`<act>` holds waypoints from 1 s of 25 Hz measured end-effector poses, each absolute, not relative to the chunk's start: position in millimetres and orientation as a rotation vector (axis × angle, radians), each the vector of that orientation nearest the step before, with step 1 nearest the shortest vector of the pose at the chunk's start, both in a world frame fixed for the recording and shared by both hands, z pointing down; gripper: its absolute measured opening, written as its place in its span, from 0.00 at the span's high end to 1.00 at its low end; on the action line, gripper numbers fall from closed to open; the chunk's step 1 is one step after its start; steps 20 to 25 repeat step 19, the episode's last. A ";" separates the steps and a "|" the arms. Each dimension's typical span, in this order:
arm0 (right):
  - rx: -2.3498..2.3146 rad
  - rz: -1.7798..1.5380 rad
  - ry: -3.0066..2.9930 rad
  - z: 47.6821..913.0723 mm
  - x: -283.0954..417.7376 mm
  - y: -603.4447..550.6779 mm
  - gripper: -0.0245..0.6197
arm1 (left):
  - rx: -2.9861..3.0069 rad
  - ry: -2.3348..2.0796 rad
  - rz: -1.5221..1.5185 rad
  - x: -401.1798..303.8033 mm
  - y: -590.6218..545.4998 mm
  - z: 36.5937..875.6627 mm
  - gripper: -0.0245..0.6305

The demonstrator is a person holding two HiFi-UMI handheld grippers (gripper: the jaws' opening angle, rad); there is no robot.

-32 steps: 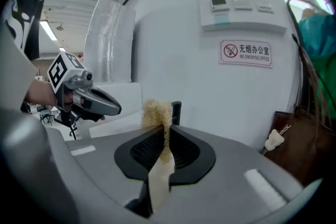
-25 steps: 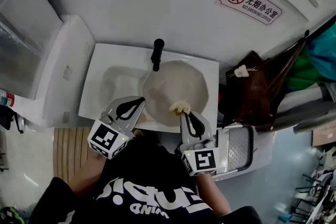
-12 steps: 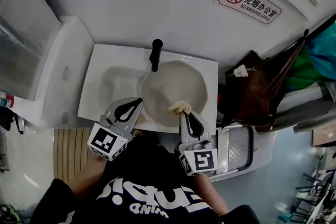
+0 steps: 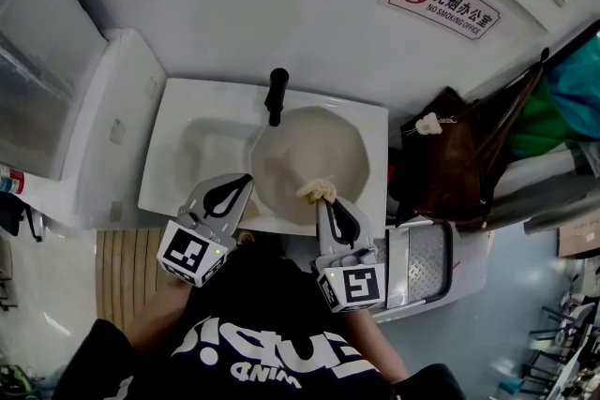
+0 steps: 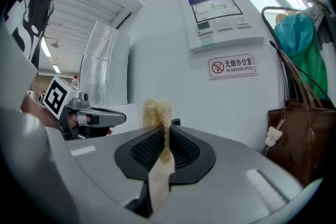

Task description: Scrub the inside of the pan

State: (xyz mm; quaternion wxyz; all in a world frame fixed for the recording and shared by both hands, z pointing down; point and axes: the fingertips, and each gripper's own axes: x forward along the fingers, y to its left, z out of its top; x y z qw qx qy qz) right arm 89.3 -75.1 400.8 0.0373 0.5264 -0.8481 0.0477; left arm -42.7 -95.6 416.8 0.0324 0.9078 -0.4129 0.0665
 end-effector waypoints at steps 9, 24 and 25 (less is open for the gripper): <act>1.615 0.147 -2.605 399.9 88.7 -74.4 0.90 | 2.783 -1.255 0.197 -42.4 -92.7 420.1 0.97; 1.618 0.147 -2.602 400.9 88.4 -73.4 0.90 | 2.785 -1.229 0.219 -39.1 -91.9 423.3 0.97; 1.618 0.147 -2.602 400.9 88.4 -73.4 0.90 | 2.785 -1.229 0.219 -39.1 -91.9 423.3 0.97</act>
